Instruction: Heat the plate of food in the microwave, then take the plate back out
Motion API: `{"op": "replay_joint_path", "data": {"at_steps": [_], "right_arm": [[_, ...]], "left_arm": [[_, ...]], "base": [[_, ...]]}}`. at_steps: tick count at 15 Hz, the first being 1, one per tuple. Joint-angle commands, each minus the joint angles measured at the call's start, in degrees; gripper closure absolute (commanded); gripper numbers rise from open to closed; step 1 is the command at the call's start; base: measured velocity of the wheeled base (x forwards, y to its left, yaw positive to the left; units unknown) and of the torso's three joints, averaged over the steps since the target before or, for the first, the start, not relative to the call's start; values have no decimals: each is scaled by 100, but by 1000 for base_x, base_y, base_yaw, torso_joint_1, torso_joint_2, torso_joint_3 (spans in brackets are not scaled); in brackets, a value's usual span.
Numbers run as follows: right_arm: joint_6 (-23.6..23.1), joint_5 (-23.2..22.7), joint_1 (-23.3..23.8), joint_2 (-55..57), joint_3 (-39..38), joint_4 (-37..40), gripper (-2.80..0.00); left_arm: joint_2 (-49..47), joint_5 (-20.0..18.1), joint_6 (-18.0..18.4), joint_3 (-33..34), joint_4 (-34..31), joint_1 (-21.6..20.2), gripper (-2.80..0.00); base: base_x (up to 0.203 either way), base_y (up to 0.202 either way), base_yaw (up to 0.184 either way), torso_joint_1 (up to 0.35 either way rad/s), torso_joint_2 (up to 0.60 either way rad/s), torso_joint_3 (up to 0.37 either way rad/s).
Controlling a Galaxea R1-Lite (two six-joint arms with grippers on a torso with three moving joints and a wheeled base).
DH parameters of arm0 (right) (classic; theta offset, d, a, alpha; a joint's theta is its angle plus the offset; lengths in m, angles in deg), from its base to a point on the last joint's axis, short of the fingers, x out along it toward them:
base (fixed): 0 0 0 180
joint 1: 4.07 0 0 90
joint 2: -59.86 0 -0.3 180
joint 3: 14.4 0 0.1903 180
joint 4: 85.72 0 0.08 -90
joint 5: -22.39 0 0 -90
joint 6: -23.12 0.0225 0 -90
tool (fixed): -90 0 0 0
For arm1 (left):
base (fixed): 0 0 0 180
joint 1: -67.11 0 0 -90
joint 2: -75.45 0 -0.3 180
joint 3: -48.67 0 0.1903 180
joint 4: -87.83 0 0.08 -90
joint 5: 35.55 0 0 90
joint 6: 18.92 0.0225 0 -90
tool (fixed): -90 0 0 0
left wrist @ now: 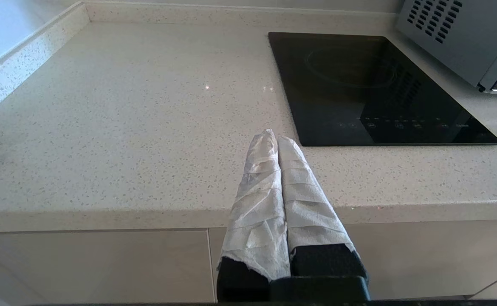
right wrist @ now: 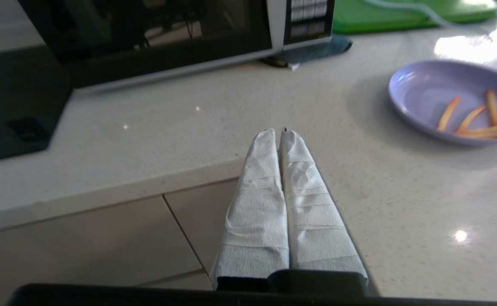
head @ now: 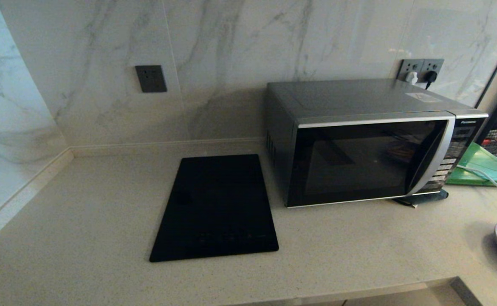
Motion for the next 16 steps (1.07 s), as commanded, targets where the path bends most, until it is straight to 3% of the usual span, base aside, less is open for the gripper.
{"op": "replay_joint_path", "data": {"at_steps": [1, 4, 8, 11, 14, 16], "right_arm": [[-8, 2, 0, 7, -609, -533, 0], [-212, -34, 0, 7, -1139, -1405, 0], [-298, -58, 0, 7, -1155, -1447, 0], [-660, -63, 0, 7, -1191, -1577, 0], [-944, -572, 0, 7, -1456, -2104, 0], [-1163, -633, 0, 7, -1463, -2053, 0]], "left_arm": [[-9, 5, -4, 0, 2, -2, 0], [-9, 5, -4, 0, 2, -2, 0], [-9, 5, -4, 0, 2, -2, 0], [-9, 5, -4, 0, 2, -2, 0], [-9, 5, -4, 0, 2, -2, 0], [-9, 5, -4, 0, 2, -2, 0]], "base": [[0, 0, 0, 0, 0, 0], [0, 0, 0, 0, 0, 0], [0, 0, 0, 0, 0, 0], [0, 0, 0, 0, 0, 0], [0, 0, 0, 0, 0, 0], [0, 0, 0, 0, 0, 0]]}}
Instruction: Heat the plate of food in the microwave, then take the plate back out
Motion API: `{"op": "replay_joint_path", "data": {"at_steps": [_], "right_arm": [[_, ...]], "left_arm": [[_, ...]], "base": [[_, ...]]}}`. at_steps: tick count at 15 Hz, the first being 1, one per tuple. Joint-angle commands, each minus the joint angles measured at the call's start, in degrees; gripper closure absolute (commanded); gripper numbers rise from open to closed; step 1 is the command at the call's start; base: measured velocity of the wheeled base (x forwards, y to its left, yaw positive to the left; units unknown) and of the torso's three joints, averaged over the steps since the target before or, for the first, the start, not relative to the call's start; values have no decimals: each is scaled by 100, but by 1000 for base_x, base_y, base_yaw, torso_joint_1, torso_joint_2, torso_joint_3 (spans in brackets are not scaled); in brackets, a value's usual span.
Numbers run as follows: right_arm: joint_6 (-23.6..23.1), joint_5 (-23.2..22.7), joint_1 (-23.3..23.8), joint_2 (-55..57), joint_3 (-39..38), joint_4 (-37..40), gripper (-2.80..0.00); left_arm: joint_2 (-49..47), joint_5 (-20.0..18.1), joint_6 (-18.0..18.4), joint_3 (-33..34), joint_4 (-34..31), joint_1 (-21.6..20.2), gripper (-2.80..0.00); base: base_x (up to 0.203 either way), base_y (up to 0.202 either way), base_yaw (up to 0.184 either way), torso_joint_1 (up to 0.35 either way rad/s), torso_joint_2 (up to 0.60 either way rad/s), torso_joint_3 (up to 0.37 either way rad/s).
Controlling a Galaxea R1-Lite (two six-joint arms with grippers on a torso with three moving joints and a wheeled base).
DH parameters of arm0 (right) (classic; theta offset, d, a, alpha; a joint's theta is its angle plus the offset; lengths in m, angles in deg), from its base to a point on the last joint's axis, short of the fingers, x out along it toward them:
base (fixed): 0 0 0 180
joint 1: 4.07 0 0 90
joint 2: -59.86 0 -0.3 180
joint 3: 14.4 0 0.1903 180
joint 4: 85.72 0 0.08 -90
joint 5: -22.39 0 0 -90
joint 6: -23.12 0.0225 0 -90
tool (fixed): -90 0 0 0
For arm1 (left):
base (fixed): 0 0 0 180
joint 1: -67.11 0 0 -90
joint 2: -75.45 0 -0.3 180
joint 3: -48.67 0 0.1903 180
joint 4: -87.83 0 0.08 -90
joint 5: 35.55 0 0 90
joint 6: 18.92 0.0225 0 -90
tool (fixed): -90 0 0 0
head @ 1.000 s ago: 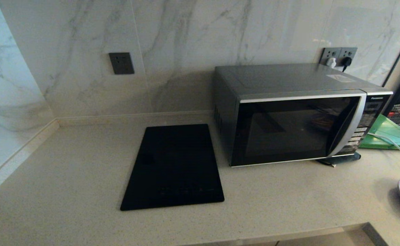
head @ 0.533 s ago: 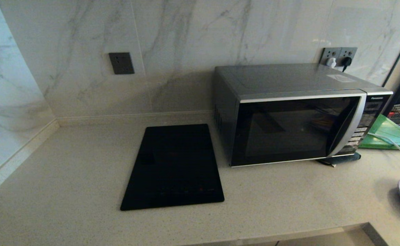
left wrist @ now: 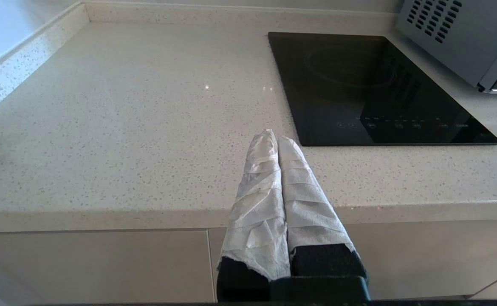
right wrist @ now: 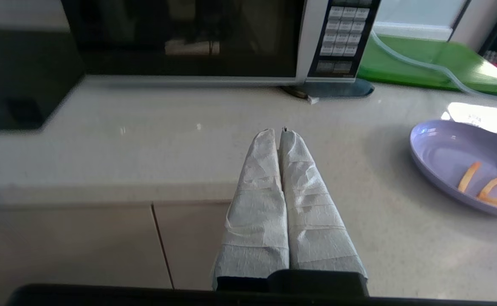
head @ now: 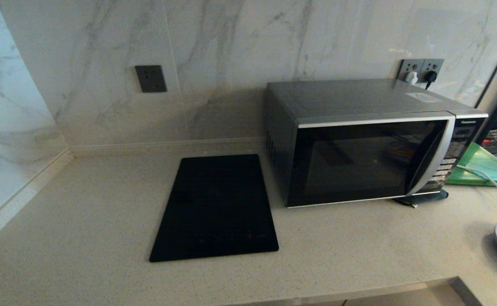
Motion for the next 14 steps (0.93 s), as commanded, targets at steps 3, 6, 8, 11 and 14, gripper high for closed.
{"op": "replay_joint_path", "data": {"at_steps": [3, 6, 8, 11, 14], "right_arm": [[-227, -91, 0, 7, -42, 12, 0], [460, -182, 0, 7, -38, 351, 0], [882, -113, 0, 7, -42, 355, 0], [957, -81, -6, 7, -37, 355, 0], [957, -81, 0, 7, -42, 355, 0]], "left_arm": [[-9, 2, -2, 0, 4, -2, 0], [-9, 2, -2, 0, 4, -2, 0], [-9, 2, -2, 0, 4, -2, 0], [-9, 2, -2, 0, 4, -2, 0], [-9, 2, -2, 0, 4, -2, 0]], "base": [[0, 0, 0, 0, 0, 0], [0, 0, 0, 0, 0, 0], [0, 0, 0, 0, 0, 0], [0, 0, 0, 0, 0, 0], [0, 0, 0, 0, 0, 0]]}}
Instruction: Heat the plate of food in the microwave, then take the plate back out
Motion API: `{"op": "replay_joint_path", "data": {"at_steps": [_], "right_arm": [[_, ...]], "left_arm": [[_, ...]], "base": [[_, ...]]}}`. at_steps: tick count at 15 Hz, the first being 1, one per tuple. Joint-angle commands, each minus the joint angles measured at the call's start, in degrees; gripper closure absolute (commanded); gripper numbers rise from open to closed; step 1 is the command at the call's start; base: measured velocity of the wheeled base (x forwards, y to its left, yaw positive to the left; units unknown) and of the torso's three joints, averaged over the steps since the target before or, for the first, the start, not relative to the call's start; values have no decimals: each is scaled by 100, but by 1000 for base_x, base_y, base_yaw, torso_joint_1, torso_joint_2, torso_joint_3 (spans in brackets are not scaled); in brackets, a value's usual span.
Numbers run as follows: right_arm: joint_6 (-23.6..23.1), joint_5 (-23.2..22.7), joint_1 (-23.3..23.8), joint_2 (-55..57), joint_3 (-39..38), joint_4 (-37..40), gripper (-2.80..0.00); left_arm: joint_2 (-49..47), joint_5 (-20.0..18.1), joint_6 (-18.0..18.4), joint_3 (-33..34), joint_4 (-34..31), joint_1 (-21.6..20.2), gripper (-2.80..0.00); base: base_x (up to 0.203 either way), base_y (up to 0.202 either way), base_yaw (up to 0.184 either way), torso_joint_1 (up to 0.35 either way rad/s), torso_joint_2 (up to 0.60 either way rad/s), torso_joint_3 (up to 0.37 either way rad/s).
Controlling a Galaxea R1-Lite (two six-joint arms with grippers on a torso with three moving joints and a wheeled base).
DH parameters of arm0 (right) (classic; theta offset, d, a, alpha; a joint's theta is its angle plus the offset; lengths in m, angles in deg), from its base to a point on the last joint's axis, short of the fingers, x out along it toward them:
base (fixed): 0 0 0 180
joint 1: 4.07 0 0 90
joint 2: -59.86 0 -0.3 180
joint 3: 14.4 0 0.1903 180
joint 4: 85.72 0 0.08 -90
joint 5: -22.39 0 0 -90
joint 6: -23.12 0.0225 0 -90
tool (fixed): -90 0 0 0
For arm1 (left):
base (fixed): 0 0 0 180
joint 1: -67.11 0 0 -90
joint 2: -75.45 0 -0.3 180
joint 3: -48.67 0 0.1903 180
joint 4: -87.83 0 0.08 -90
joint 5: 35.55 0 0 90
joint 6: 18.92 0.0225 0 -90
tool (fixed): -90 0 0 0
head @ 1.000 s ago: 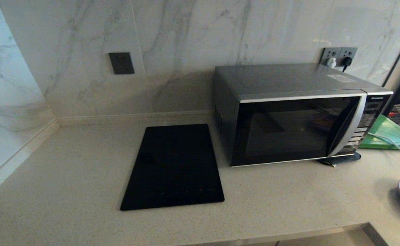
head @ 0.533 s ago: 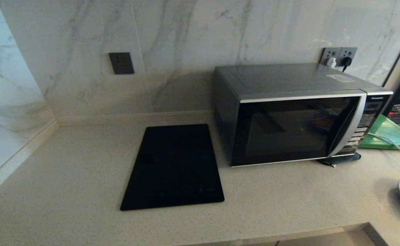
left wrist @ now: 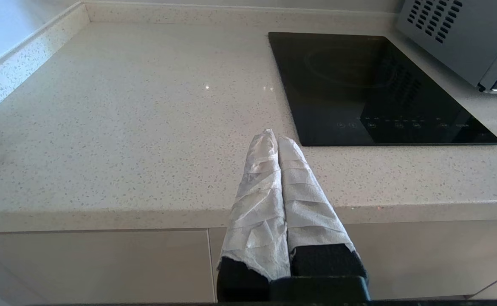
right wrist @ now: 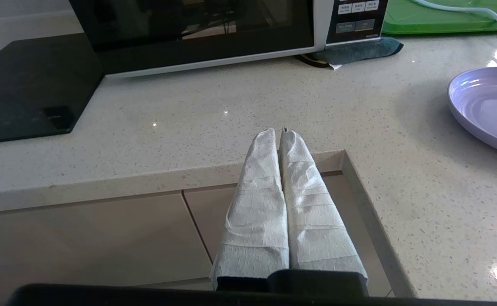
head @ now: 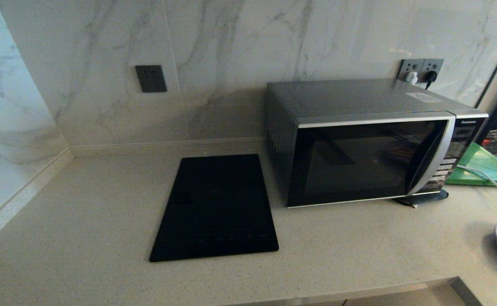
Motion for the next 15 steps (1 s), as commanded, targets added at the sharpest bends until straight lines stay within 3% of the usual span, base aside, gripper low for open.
{"op": "replay_joint_path", "data": {"at_steps": [1, 15], "right_arm": [[3, -8, 2, 7, -18, -1, 0], [38, 88, 2, 7, -18, -1, 0]], "left_arm": [[-9, 4, -6, 0, 2, -2, 0], [-9, 4, -6, 0, 2, -2, 0]], "base": [[0, 0, 0, 0, 0, 0], [0, 0, 0, 0, 0, 0]]}}
